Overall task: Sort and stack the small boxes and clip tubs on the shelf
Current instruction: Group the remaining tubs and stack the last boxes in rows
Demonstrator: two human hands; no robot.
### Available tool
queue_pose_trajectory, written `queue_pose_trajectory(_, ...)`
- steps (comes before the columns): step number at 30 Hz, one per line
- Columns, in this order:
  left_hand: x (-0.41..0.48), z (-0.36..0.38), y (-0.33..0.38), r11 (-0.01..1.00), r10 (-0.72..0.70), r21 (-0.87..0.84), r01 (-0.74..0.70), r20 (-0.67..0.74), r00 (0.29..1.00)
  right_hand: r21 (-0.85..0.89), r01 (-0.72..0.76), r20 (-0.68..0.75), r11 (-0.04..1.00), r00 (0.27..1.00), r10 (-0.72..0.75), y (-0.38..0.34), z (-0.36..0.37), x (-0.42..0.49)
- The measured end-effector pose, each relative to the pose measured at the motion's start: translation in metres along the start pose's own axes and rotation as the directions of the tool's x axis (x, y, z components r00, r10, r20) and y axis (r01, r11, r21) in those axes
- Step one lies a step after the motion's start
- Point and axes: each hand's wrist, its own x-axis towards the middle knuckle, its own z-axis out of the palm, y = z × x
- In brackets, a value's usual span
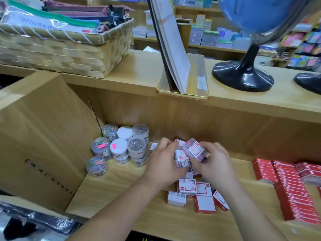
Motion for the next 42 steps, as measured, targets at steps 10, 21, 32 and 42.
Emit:
queue_pose_trajectory(10, -0.137, -0.062, -0.074, 0.981, -0.193, -0.011, 0.193, -0.103, 0.976, 0.288, 0.057, 0.139, 0.956, 0.985, -0.101, -0.085, 0.053, -0.101)
queue_pose_trajectory(21, -0.176, -0.074, -0.129, 0.908, -0.260, -0.332, 0.254, 0.027, 0.965, 0.264, 0.032, 0.148, 0.964, 0.986, -0.073, -0.095, 0.113, -0.126)
queue_pose_trajectory(32, -0.168, -0.062, -0.122, 0.943, -0.246, -0.254, 0.218, -0.085, 0.966, 0.132, 0.136, 0.272, 0.982, 0.948, -0.168, -0.108, 0.111, -0.127)
queue_pose_trajectory(42, -0.142, -0.048, -0.098, 0.874, -0.312, -0.414, 0.255, -0.073, 0.947, 0.110, 0.017, 0.303, 0.994, 0.952, -0.050, -0.096, 0.099, -0.116)
